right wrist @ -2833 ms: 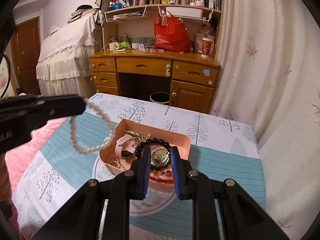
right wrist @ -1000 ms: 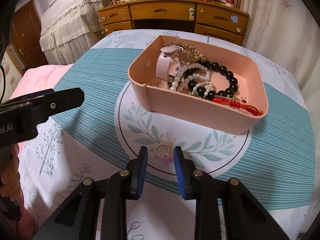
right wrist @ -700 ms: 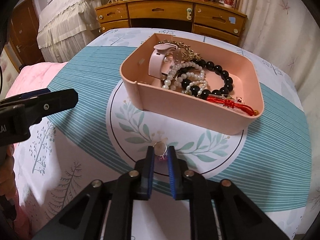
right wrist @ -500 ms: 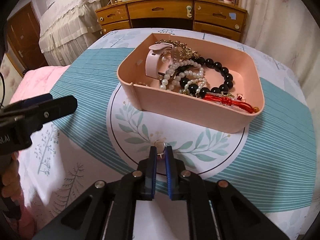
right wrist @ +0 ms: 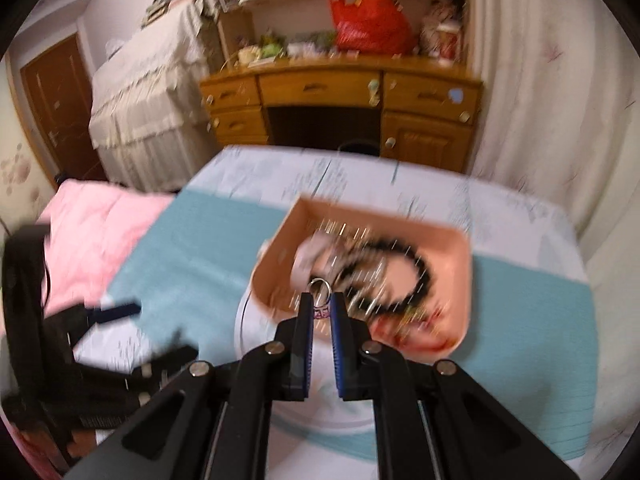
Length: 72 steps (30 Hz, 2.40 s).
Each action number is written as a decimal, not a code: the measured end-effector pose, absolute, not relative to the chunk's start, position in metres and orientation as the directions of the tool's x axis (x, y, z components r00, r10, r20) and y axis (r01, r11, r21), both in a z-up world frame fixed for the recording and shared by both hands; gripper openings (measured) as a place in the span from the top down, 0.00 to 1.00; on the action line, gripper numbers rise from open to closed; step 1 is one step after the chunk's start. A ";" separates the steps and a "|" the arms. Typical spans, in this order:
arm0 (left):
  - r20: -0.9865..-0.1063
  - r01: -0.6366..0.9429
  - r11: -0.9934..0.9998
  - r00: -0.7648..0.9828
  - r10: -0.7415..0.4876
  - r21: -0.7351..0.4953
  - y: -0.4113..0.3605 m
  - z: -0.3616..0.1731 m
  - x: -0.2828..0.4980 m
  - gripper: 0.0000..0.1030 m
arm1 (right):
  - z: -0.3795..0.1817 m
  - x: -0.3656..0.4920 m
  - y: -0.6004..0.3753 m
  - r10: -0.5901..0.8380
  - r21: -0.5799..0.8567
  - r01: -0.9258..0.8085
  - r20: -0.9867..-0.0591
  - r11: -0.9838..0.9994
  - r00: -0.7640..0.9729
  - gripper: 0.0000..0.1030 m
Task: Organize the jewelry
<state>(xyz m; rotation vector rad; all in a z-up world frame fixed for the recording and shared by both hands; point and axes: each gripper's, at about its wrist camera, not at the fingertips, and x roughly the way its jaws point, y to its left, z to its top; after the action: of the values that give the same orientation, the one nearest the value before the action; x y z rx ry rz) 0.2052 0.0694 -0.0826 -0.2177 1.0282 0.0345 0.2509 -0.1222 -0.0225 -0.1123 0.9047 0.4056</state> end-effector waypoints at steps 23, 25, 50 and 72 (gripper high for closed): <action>-0.850 -0.086 0.991 0.525 -0.043 -0.103 0.038 -0.033 0.148 0.10 | -0.009 0.207 -0.177 0.140 0.133 -0.048 -0.870 0.990 0.473 0.23; -0.861 -0.075 0.992 0.507 -0.049 -0.101 0.032 -0.031 0.139 0.10 | -0.012 0.191 -0.180 0.108 0.099 -0.044 -0.877 0.994 0.468 0.20; -0.872 -0.147 0.988 0.488 0.030 -0.049 0.018 -0.008 0.035 0.01 | 0.014 0.034 -0.196 0.199 0.158 -0.123 -0.828 0.980 0.524 0.01; -0.820 -0.086 0.996 0.570 0.045 -0.005 -0.010 0.017 0.017 0.01 | 0.032 0.014 -0.183 0.136 0.068 -0.138 -0.799 0.988 0.586 0.01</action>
<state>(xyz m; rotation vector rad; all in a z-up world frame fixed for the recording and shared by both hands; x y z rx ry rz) 0.0172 -0.0104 0.0166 -0.0458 0.9613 0.0766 0.0141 -0.1827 0.0318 -0.0019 0.9316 0.1601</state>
